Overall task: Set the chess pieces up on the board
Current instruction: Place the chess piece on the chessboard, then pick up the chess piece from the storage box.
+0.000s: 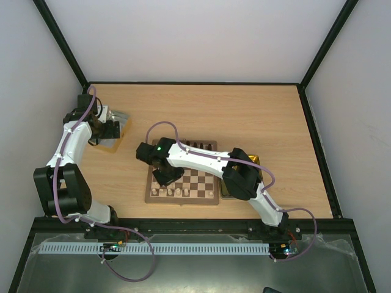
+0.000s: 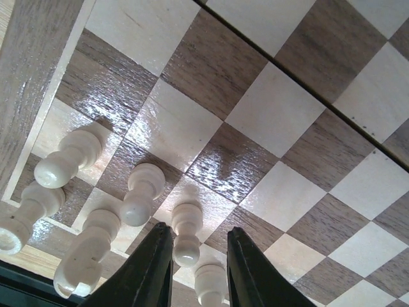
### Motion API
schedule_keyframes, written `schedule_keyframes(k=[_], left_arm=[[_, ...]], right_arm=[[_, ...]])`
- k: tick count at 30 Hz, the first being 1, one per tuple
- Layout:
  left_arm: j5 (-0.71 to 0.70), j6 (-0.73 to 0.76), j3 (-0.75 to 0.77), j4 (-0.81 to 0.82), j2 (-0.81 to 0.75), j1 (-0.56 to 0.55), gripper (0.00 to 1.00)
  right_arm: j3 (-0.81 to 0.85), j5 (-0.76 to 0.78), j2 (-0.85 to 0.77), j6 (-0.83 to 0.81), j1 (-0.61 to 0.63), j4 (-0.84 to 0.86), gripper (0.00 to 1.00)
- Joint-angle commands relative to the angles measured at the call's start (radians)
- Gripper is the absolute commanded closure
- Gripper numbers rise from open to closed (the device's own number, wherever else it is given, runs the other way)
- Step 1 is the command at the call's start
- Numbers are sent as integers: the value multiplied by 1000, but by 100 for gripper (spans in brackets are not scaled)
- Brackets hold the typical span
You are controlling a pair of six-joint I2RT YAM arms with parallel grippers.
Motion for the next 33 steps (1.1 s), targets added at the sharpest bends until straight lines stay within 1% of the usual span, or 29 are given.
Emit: schedule_keyframes(k=[1, 6, 10, 13, 15, 17, 19, 23, 25, 28, 33], left_arm=[[1, -4, -8, -10, -17, -4, 7], [1, -4, -8, -13, -20, -4, 7], [-4, 9, -11, -15, -32, -5, 7], [-54, 38, 5, -26, -36, -7, 6], [-62, 69, 18, -40, -45, -7, 5], [-20, 131, 31, -71, -61, -7, 4], [4, 190, 47, -138, -73, -7, 3], [-74, 257, 41, -199, -122, -7, 2], [-95, 269, 27, -220, -143, -7, 1], [-89, 270, 30, -265, -162, -7, 2], [-41, 266, 45, -288, -185, -8, 1]], right_arm=[[36, 47, -6, 7, -2, -43, 77], [59, 118, -34, 29, -12, -63, 78], [35, 149, -112, 58, -43, -66, 78], [-32, 154, -191, 75, -78, -52, 78], [-78, 154, -253, 81, -100, -38, 78], [-122, 165, -323, 87, -114, -23, 78], [-178, 166, -385, 88, -127, 3, 78], [-326, 129, -519, 126, -177, 94, 77], [-389, 122, -558, 115, -208, 119, 77], [-429, 140, -588, 116, -244, 133, 77], [-497, 184, -625, 182, -281, 167, 74]])
